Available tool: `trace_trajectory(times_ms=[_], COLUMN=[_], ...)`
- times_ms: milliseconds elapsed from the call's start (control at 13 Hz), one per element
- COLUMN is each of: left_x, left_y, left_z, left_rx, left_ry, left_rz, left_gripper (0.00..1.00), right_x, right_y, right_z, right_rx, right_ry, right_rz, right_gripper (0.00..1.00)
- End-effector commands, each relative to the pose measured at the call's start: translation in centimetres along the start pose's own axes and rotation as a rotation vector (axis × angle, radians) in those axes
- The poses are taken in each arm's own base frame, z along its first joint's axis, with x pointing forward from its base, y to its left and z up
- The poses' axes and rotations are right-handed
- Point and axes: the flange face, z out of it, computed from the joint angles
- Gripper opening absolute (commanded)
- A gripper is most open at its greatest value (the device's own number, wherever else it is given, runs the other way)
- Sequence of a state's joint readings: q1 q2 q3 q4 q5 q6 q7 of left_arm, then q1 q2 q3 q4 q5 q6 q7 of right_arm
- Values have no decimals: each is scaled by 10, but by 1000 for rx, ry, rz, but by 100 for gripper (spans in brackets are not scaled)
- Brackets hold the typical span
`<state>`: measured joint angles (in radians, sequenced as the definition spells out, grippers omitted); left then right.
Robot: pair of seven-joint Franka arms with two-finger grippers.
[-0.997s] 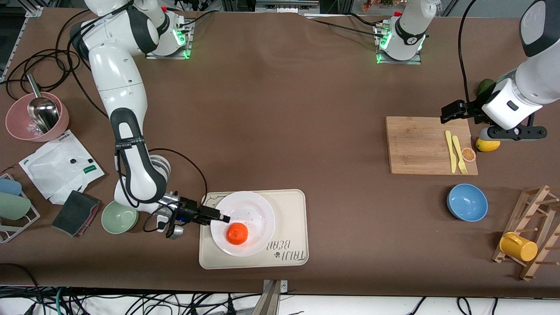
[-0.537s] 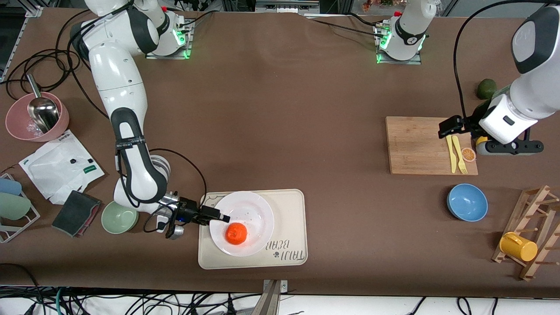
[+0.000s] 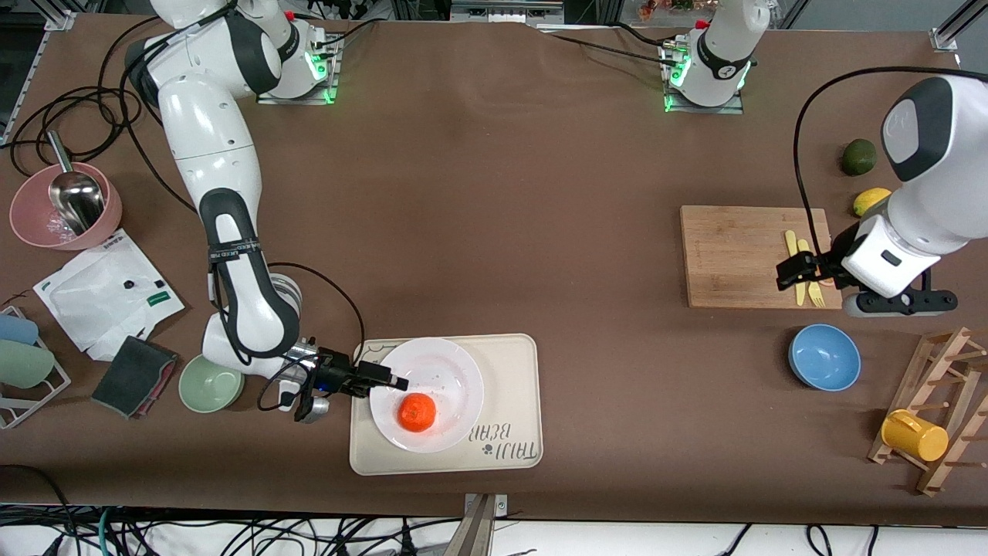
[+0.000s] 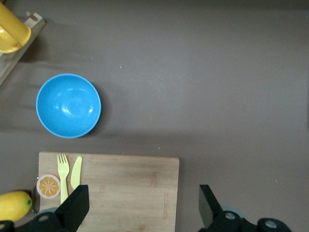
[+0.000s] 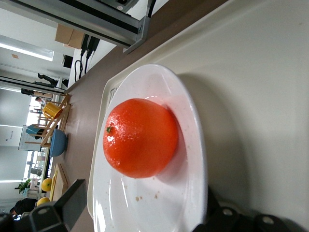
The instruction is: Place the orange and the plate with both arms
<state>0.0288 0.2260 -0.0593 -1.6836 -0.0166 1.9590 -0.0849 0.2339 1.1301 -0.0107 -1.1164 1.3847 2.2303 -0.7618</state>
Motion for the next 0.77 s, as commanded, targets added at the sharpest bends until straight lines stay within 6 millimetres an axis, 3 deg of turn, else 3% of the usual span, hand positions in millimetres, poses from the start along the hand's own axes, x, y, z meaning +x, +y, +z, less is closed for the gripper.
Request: trace_trajectory(times_ms=[0, 307, 690], left_x=[15, 10, -37], left_y=[-3, -4, -5], left_z=[-11, -29, -85], left_rx=[22, 113, 85], left_ry=[31, 49, -78], left_rz=[23, 64, 39], left_gripper=[100, 100, 100], right_x=[3, 5, 7], right_y=[-5, -10, -12], right_z=[3, -1, -6], right_rx=[-15, -78, -125], right_ry=[-8, -58, -95], right_rz=[-24, -74, -92], right_gripper=[100, 100, 100])
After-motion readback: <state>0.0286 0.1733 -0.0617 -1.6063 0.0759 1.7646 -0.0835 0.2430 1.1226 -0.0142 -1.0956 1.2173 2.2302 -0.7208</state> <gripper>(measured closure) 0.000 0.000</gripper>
